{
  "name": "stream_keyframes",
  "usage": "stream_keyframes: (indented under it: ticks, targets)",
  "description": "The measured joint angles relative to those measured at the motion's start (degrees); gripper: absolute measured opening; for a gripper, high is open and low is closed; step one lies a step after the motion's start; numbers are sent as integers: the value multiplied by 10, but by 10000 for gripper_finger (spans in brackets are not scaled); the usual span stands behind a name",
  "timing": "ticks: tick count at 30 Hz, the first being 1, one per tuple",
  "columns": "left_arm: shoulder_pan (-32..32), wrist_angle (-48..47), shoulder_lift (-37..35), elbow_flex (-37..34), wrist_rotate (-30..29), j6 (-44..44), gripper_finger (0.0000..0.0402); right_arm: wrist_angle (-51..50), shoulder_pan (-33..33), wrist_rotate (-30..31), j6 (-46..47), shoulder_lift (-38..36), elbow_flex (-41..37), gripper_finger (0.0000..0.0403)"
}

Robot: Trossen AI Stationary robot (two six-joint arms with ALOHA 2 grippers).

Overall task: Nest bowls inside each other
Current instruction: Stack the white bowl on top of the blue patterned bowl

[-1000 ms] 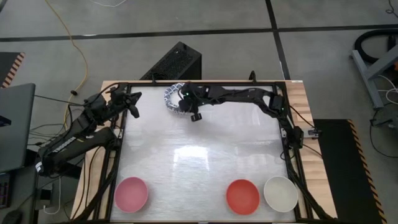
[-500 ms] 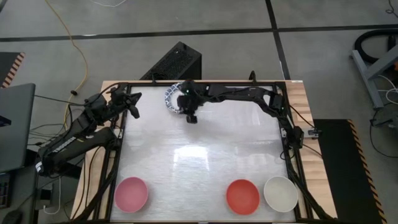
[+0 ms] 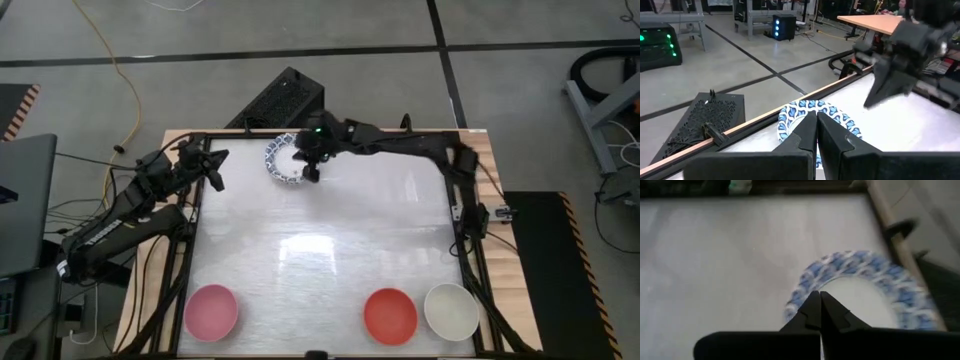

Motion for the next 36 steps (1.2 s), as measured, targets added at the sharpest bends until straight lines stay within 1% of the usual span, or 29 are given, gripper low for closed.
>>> stream_keyframes:
  ticks: [3,4,8,10,12,15,18,20,25,29,32,36]
  targets:
    - [0,4,0,0,8,-2,0,61,-14,9,5,-72,-85,6]
    - [0,8,0,0,15,-2,0,95,-19,9,15,-97,-117,5]
    - [-1,33,1,0,54,-14,0,227,-26,21,86,-187,-268,5]
    - [-2,40,2,0,75,-26,0,277,-14,48,118,-227,-339,5]
    - [-2,48,2,0,88,-32,0,312,4,85,145,-270,-393,5]
    - [-3,56,2,0,90,-36,0,300,36,143,170,-334,-450,5]
    - [-3,56,2,0,89,-36,0,267,70,187,182,-389,-487,5]
    - [-3,58,2,0,91,-37,0,231,89,202,199,-424,-502,5]
    - [-3,72,2,0,121,-38,0,78,144,195,270,-497,-507,10]
    - [-3,70,2,0,121,-38,0,-50,200,192,349,-549,-507,13]
    - [-3,70,2,0,121,-38,0,-136,243,190,419,-574,-507,13]
    - [-3,69,2,0,120,-38,0,-225,295,183,507,-586,-507,13]
